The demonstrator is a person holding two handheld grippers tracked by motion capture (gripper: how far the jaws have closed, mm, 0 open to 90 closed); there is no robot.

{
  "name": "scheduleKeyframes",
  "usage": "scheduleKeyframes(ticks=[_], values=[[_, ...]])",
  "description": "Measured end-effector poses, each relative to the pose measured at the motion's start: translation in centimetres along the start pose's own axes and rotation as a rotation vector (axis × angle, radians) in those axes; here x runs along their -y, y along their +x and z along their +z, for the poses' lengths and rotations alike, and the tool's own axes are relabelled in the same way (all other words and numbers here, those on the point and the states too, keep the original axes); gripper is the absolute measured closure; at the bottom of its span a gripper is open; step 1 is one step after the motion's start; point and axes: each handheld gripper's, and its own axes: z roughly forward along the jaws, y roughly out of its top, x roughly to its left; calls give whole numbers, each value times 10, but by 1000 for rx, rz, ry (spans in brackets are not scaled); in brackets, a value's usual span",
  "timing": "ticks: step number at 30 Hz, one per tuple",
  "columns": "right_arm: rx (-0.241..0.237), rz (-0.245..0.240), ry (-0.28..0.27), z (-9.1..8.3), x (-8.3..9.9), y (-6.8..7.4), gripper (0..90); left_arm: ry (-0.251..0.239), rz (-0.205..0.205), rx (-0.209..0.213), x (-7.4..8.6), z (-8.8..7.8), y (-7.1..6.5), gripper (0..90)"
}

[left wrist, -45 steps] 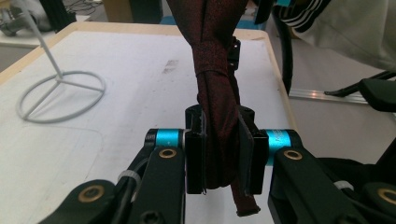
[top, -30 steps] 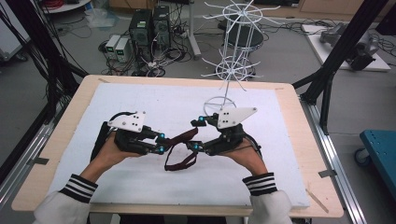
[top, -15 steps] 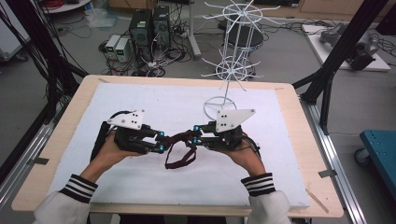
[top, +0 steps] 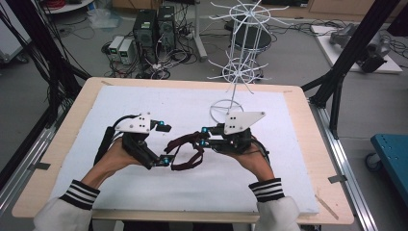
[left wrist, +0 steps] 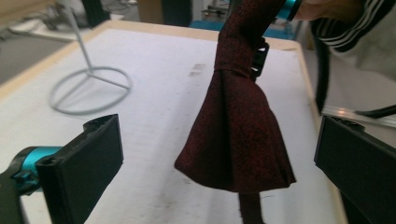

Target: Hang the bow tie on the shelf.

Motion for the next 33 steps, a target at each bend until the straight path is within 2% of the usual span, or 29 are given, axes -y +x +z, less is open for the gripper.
scheduleKeyframes(ticks=[1,5,10,12,19,23,27,33], values=[[-1,8,0,-1,0,1,833,-4,-14,2,0,0,0,17],[19,8,-6,-6,-1,0,832,0,-8,-13,0,-5,0,17],[48,9,-15,-13,-1,-1,832,-43,-10,-46,5,-14,-1,17],[59,11,-16,-15,0,-2,832,-41,-18,-65,11,-17,0,17],[115,25,-19,-25,0,-6,832,-86,-58,-141,31,-37,2,17],[141,26,-9,-30,0,-7,831,-105,-58,-196,43,-50,0,17],[193,34,-4,-35,-2,-9,831,-131,-73,-241,55,-61,-1,17],[234,40,11,-38,-9,-10,831,-125,-70,-288,76,-74,-3,17]])
